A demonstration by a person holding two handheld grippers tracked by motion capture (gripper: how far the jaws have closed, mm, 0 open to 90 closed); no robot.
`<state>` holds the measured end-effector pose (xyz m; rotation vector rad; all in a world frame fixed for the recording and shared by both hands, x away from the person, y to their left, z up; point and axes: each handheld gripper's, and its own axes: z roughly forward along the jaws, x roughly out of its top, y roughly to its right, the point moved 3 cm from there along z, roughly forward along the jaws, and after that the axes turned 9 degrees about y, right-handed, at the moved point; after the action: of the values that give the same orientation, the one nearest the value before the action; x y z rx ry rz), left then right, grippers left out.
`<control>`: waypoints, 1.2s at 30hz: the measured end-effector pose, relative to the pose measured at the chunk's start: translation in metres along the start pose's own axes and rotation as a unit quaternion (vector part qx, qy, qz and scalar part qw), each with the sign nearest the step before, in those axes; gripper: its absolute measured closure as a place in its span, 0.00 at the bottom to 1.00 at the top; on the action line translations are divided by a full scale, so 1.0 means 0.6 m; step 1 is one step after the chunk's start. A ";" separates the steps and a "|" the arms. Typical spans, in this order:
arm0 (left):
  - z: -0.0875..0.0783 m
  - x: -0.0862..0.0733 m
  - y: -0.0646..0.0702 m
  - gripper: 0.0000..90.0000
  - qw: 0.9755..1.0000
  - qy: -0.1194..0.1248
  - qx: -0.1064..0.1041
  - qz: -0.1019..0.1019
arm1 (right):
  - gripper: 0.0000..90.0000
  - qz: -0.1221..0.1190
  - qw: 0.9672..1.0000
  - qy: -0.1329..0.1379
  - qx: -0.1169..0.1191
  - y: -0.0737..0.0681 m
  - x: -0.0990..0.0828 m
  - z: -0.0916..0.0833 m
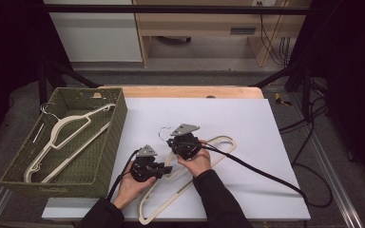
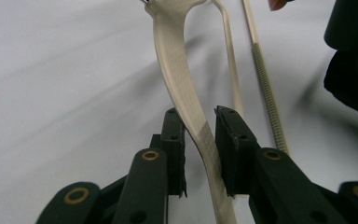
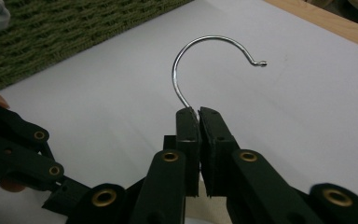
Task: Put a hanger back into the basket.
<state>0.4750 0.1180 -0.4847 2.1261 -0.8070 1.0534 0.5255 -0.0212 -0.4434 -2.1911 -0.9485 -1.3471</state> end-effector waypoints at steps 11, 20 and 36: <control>-0.013 0.016 0.028 0.87 1.000 0.020 -0.005 0.001 | 0.67 0.038 0.995 0.094 0.009 0.037 -0.005 -0.132; -0.027 0.032 0.059 0.93 0.999 0.039 -0.036 0.010 | 0.38 0.050 0.988 0.142 -0.014 0.073 -0.049 -0.219; -0.085 0.069 0.079 0.95 0.995 0.071 -0.039 0.059 | 0.11 0.082 0.983 0.155 -0.047 0.111 -0.102 -0.281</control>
<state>0.4369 0.1169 -0.4129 1.9346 -0.8985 1.1984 0.4503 -0.1954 -0.4201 -1.9955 -0.5886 -1.6184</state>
